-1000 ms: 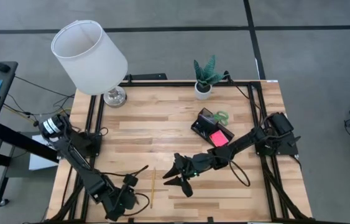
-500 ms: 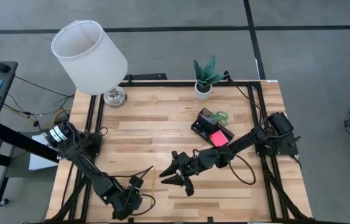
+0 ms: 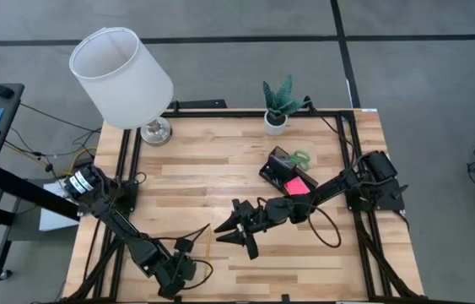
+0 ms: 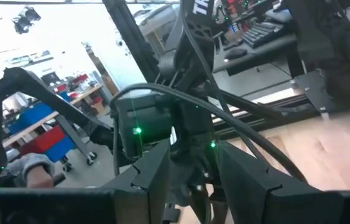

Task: Pick and place office supplies into organizer
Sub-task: Put the brown pen into the desk organizer

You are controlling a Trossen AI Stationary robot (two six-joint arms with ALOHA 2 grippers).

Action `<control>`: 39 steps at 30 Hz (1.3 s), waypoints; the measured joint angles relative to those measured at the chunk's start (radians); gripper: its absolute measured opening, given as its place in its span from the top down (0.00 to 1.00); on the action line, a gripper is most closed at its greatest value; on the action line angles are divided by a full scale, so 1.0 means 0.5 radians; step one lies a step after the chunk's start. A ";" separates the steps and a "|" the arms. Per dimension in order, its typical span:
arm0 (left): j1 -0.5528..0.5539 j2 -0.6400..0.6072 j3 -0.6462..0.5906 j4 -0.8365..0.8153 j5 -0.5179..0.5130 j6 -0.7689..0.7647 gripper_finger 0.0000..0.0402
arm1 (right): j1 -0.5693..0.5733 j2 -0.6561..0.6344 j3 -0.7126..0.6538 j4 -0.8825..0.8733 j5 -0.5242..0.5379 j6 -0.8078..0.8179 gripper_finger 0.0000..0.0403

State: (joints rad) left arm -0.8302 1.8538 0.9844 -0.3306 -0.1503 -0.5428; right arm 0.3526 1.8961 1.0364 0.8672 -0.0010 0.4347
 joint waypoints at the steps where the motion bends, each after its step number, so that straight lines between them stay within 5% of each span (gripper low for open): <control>1: 0.001 0.000 0.000 -0.013 0.000 -0.036 0.74 | -0.003 0.000 0.000 -0.006 -0.001 0.001 0.69; 11: -0.004 0.001 0.004 -0.145 0.031 -0.175 0.84 | -0.002 0.000 0.000 -0.001 -0.182 0.005 0.69; 18: 0.030 0.009 0.029 -0.118 -0.164 -0.050 0.97 | -0.002 -0.031 0.002 0.115 -0.392 0.173 0.69; 25: 0.168 -0.006 0.166 -0.243 -0.910 0.122 0.97 | 0.062 -0.132 0.003 0.208 -0.701 0.078 0.69; 31: 0.310 -0.183 0.225 -0.254 -1.259 0.321 0.98 | 0.193 -0.290 0.003 0.145 -0.735 -0.096 0.69; 35: 0.431 -0.408 0.240 -0.042 -1.566 0.552 0.99 | 0.297 -0.427 0.003 -0.102 -0.724 -0.320 0.69; 39: 0.672 -0.573 0.236 0.417 -1.621 0.882 0.99 | 0.398 -0.543 0.003 -0.316 -0.525 -0.510 0.69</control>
State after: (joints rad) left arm -0.4943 1.5672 1.1025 -0.1223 -0.9609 -0.1016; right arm 0.5514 1.6245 1.0378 0.7095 -0.2634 0.1796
